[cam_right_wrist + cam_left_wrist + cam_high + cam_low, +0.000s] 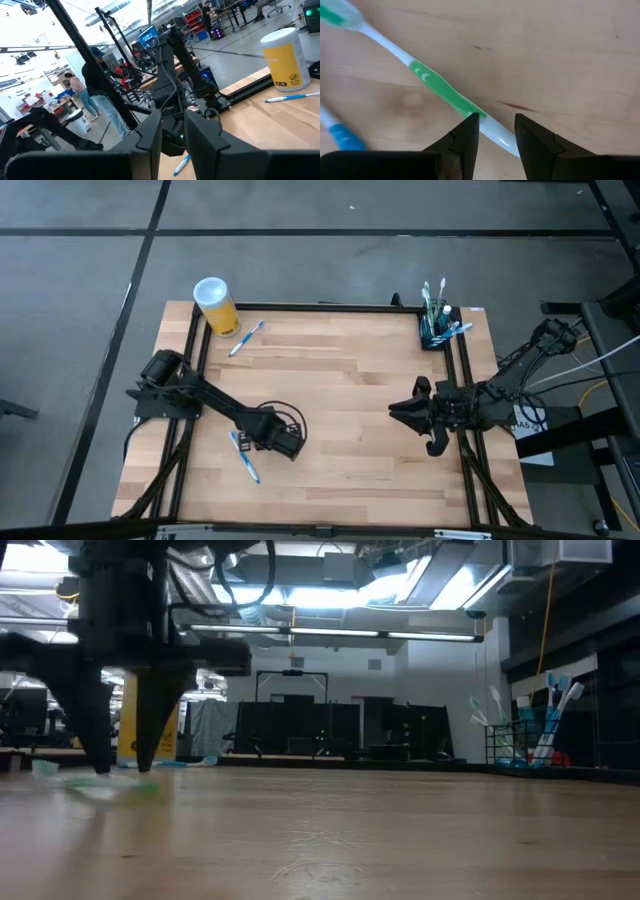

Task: Pick & Place toothbrushing station
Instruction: Put the green toothbrush into the mesh organizer

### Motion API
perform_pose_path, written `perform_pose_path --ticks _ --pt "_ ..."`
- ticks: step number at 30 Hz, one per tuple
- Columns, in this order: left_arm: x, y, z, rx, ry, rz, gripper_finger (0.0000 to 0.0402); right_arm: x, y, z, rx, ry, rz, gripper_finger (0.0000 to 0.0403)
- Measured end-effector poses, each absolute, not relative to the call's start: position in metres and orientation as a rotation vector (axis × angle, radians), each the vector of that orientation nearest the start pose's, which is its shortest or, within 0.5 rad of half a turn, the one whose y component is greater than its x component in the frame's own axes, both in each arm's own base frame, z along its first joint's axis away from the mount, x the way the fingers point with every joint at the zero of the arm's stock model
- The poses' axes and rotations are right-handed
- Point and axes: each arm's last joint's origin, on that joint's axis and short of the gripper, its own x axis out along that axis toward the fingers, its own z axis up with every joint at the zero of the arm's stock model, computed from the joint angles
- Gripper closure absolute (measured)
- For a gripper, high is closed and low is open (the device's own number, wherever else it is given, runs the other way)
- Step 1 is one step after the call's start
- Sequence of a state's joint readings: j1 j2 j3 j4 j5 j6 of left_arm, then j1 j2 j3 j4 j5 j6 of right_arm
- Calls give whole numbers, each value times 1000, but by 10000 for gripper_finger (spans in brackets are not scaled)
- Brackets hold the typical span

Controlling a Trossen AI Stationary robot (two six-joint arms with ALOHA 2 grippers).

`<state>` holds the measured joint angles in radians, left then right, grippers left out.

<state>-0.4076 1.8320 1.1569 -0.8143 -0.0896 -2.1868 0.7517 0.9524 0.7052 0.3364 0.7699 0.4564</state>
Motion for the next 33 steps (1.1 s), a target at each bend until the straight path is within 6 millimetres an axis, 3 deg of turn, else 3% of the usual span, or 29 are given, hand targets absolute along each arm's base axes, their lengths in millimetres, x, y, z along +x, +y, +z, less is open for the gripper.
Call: perform_pose_path --ticks 5,10,23,33 --pt "303 -135 179 -1349 999 1302 281 165 127 325 516 -66 4 317" --pt "299 -139 185 -1317 1020 1328 281 165 128 325 508 -63 22 317" --pt "310 -146 152 -1294 1078 1363 281 160 134 325 519 -52 69 317" --pt "326 -126 136 -1299 1001 1408 281 156 137 326 530 -50 89 317"
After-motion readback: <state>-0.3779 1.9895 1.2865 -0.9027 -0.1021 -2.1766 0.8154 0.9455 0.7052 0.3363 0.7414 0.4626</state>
